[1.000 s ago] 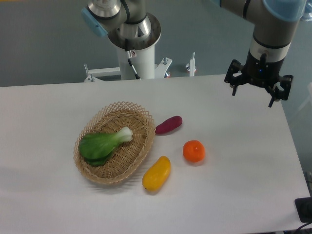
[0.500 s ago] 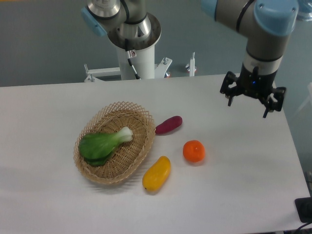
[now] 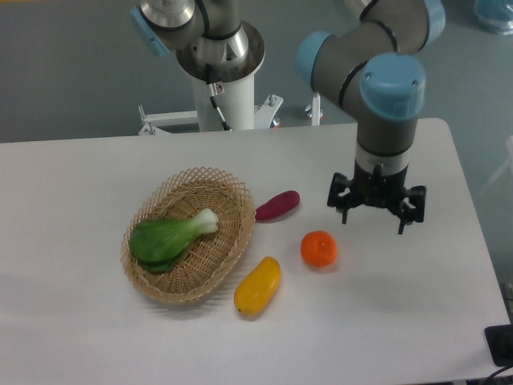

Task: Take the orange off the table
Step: 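Move the open gripper down toward the small orange on the table, then lower the gripper around the orange, fingers straddling it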

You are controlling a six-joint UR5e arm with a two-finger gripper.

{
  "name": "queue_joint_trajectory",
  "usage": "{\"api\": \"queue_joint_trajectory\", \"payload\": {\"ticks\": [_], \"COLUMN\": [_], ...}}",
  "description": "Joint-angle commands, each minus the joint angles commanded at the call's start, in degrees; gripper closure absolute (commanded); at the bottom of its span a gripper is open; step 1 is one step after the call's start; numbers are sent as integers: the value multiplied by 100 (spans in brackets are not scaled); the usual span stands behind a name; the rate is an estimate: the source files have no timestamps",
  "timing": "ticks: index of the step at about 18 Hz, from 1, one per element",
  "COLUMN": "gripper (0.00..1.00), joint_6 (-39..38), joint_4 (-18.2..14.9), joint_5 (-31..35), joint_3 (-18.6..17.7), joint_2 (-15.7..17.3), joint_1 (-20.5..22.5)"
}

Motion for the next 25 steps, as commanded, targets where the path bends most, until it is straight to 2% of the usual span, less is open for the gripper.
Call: {"api": "queue_joint_trajectory", "payload": {"ticks": [2, 4, 9, 14, 17, 20, 25], "gripper": [0, 0, 0, 0, 0, 0, 0], "joint_6": [-125, -221, -142, -142, -134, -134, -125], "joint_4": [-70, -62, 61, 79, 281, 299, 606], "joint_5": [-246, -379, -300, -273, -28, 43, 43], "joint_3": [-9, -202, -606, -660, -660, -660, -827], "joint_2": [-158, -299, -378, -440, -598, -616, -633], "joint_1": [0, 0, -17, -53, -62, -62, -97]}}
